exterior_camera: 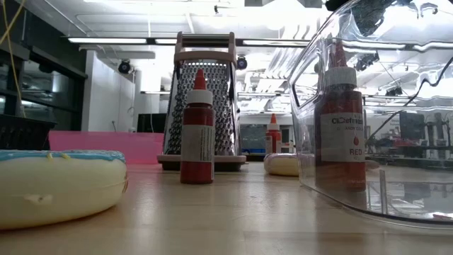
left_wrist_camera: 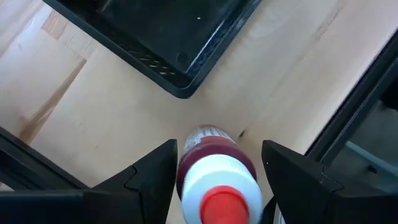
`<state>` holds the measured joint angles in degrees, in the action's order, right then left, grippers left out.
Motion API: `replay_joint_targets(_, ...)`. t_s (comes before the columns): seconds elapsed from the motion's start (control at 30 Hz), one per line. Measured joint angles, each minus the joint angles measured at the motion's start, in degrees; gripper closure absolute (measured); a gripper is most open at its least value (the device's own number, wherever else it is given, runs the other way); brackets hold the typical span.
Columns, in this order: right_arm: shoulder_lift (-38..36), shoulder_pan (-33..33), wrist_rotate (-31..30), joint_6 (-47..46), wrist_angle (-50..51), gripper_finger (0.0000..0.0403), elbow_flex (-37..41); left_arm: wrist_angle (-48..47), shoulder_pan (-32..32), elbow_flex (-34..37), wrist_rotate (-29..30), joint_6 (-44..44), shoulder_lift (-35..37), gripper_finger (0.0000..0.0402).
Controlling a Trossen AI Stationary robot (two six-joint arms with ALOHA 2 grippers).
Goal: Pick & Place Food Item
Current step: Put the left red food coloring bottle into the transparent bin
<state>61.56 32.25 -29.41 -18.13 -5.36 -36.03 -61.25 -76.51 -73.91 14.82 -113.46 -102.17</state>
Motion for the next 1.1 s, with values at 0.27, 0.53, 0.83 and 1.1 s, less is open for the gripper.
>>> replay_joint_targets(0.27,0.0,0.0,0.0,0.0,0.0,0.0264,0.0,0.0,0.2,0.0,-2.2,0.5,0.0,0.0177)
replay_joint_targets(0.53,0.0,0.0,0.0,0.0,0.0,0.0264,0.0,0.3,0.0,0.0,-3.5,2.4,0.0,0.0177)
replay_joint_targets(0.83,0.0,0.0,0.0,0.0,0.0,0.0264,0.0,0.4,0.0,0.0,-5.3,2.9,0.0,0.0177)
replay_joint_targets(1.1,0.0,0.0,0.0,0.0,0.0,0.0264,0.0,0.7,0.0,0.0,-6.8,3.9,0.0,0.0177)
